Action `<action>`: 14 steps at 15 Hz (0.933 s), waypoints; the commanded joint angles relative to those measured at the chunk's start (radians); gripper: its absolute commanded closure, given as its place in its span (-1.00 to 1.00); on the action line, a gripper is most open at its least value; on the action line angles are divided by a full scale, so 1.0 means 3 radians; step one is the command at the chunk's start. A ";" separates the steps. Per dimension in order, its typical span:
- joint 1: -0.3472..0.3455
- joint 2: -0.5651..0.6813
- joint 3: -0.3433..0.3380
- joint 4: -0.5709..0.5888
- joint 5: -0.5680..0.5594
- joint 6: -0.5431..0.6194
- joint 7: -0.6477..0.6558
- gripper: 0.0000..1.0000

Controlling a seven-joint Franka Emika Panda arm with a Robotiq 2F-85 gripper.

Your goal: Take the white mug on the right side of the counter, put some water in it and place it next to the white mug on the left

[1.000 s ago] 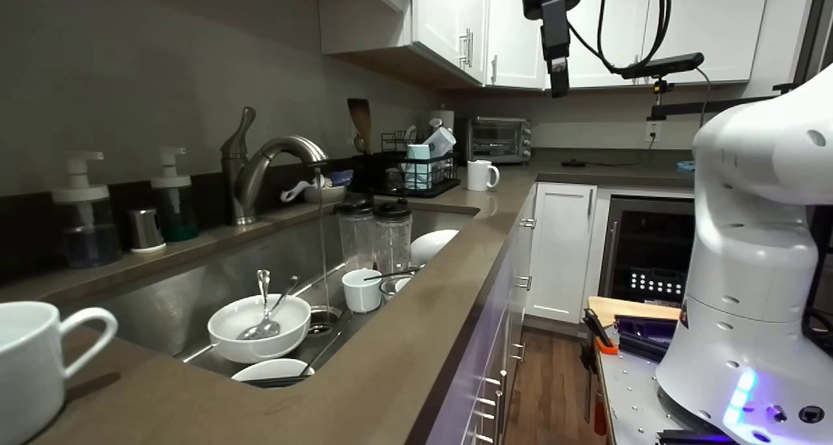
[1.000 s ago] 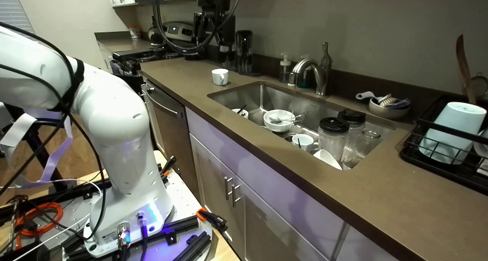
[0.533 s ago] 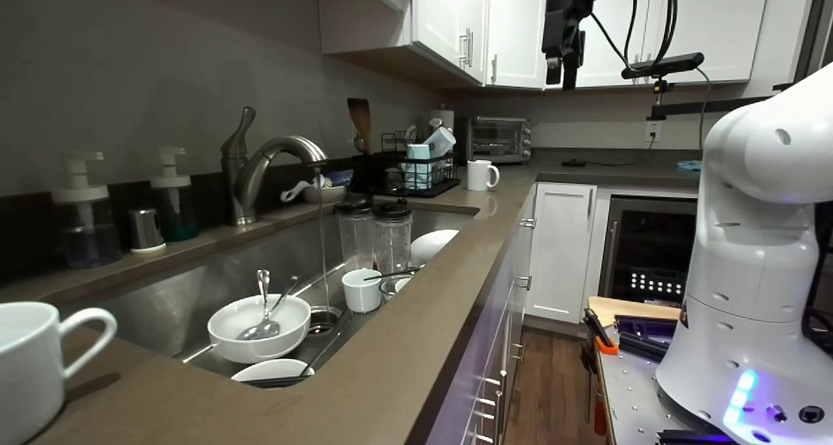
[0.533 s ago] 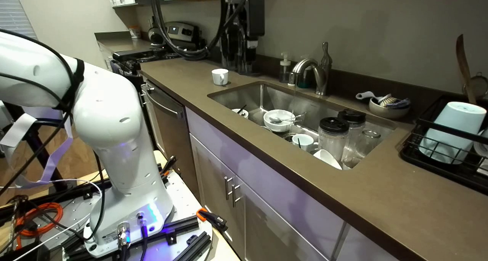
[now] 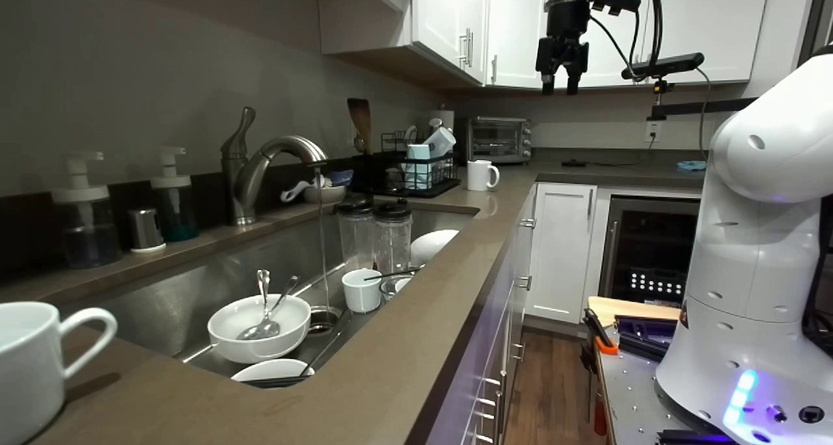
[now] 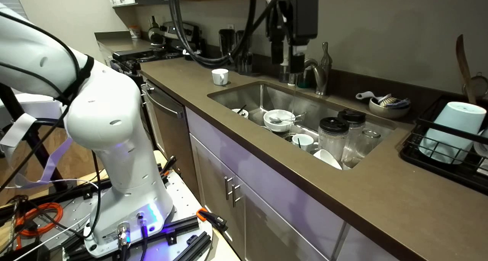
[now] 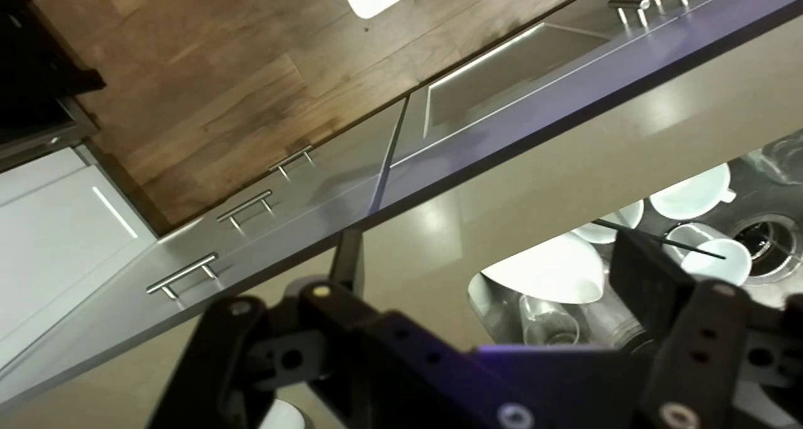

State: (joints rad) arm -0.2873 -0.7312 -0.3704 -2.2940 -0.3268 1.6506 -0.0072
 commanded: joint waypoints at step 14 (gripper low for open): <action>-0.0174 0.1149 -0.0247 0.0675 0.0259 0.0164 0.0043 -1.00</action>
State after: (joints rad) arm -0.3037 -0.4098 -0.4689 -2.0947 -0.2556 1.6565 -0.0072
